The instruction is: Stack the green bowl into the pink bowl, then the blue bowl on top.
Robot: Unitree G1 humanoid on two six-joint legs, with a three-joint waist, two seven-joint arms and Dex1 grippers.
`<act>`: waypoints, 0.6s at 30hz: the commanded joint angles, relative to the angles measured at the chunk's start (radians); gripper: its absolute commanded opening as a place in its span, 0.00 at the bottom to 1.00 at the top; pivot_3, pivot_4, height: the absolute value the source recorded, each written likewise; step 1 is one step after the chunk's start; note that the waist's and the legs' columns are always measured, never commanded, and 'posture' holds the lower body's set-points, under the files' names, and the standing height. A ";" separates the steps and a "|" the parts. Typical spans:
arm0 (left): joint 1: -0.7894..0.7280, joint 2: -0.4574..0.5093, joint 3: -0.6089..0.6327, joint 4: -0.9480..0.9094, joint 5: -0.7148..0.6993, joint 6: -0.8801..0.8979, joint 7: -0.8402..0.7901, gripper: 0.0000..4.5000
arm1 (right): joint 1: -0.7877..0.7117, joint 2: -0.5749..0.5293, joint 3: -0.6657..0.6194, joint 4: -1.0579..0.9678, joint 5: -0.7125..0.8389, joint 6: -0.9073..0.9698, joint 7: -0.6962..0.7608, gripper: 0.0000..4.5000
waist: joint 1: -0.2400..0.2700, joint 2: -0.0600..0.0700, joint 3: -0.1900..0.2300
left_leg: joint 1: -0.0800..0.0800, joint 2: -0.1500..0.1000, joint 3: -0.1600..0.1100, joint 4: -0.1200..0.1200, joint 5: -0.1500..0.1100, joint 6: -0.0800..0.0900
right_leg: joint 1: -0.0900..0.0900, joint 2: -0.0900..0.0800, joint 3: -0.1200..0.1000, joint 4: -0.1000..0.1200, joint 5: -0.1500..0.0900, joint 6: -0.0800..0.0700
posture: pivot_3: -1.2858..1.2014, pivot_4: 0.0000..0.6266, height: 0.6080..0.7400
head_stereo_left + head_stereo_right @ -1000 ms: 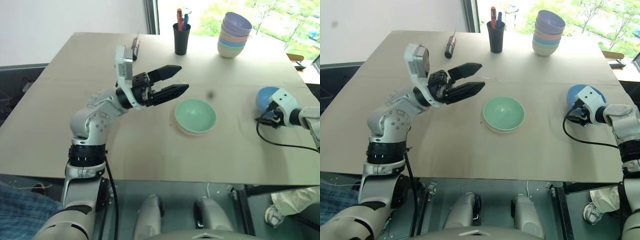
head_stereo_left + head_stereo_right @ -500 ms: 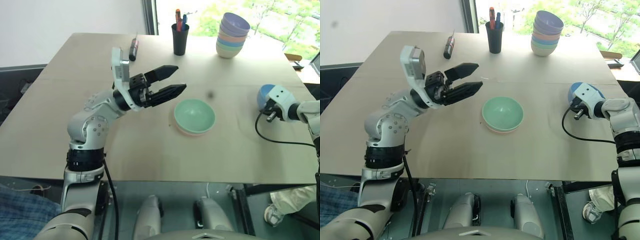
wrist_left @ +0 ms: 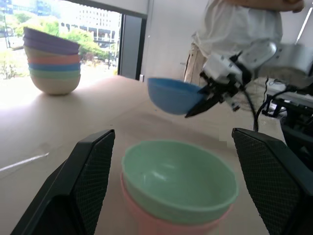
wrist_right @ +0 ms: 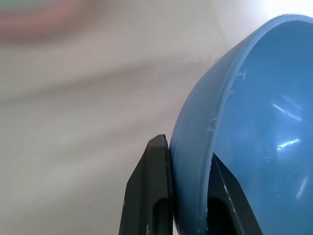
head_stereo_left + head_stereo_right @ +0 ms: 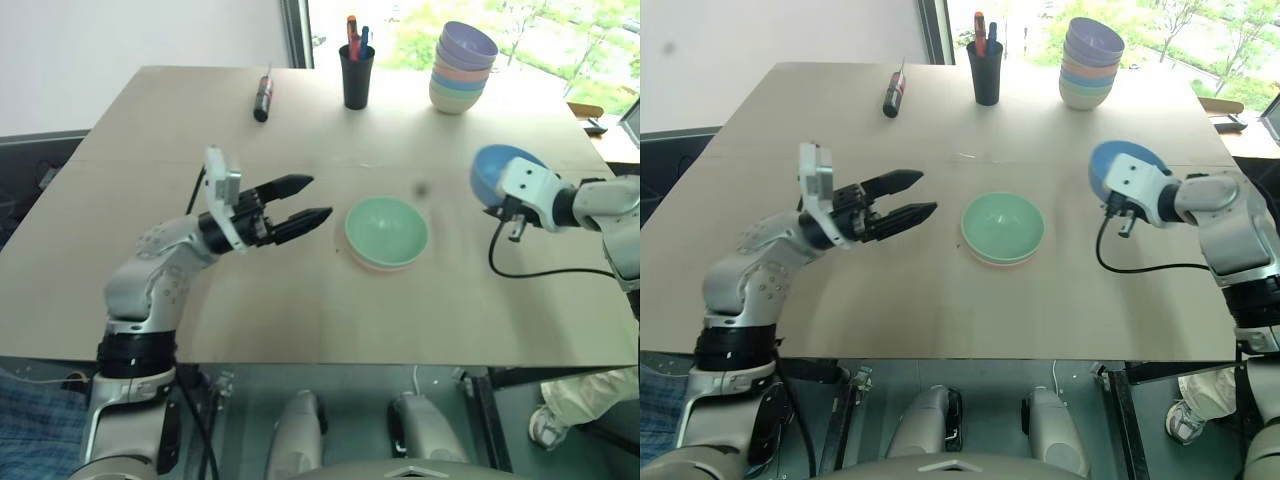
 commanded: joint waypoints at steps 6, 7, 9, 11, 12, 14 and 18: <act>0.057 0.095 0.075 0.045 0.042 -0.081 -0.061 0.90 | -0.102 0.098 0.087 -0.370 0.088 0.223 0.032 0.00 | 0.010 0.000 0.000 | -0.001 0.000 0.000 0.000 -0.002 0.003 | 0.000 0.000 -0.001 0.000 0.000 0.000 | 0.52 0.24 1.00; 0.059 0.100 0.078 0.053 0.045 -0.086 -0.064 0.90 | -0.102 0.111 0.098 -0.401 0.098 0.249 0.029 0.00 | 0.010 0.000 0.000 | -0.001 0.000 0.000 0.000 -0.002 0.003 | 0.000 0.000 -0.001 -0.001 0.000 0.000 | 0.52 0.24 1.00; 0.063 0.111 0.079 0.063 0.056 -0.101 -0.074 0.90 | -0.100 0.133 0.117 -0.444 0.116 0.296 0.018 0.00 | 0.010 -0.001 0.000 | -0.001 0.000 0.000 0.000 -0.002 0.004 | 0.000 0.000 -0.001 0.000 0.000 0.000 | 0.52 0.24 1.00; 0.061 0.118 0.083 0.066 0.052 -0.097 -0.080 0.90 | -0.102 0.143 0.140 -0.464 0.120 0.318 0.007 0.00 | 0.010 -0.001 0.000 | -0.001 0.000 0.000 0.000 -0.002 0.004 | 0.000 -0.001 -0.001 0.000 0.000 0.000 | 0.52 0.24 1.00; 0.058 0.121 0.084 0.067 0.049 -0.093 -0.083 0.90 | -0.104 0.146 0.149 -0.470 0.121 0.329 0.001 0.00 | 0.010 -0.001 0.000 | -0.001 0.000 0.000 0.000 -0.002 0.004 | 0.000 -0.001 -0.001 0.000 0.000 0.000 | 0.52 0.24 1.00; 0.053 0.129 0.081 0.072 0.054 -0.101 -0.096 0.90 | -0.106 0.152 0.170 -0.476 0.121 0.329 -0.007 0.00 | 0.009 -0.001 0.000 | -0.001 0.000 0.000 0.000 -0.002 0.004 | 0.000 -0.001 -0.002 0.000 0.000 0.000 | 0.52 0.24 1.00; 0.036 0.128 0.081 0.080 0.059 -0.120 -0.102 0.90 | -0.109 0.149 0.224 -0.485 0.115 0.315 -0.002 0.00 | 0.004 -0.001 0.000 | -0.001 0.000 0.000 0.000 -0.002 0.004 | -0.001 0.000 -0.001 0.000 0.000 -0.001 | 0.52 0.24 1.00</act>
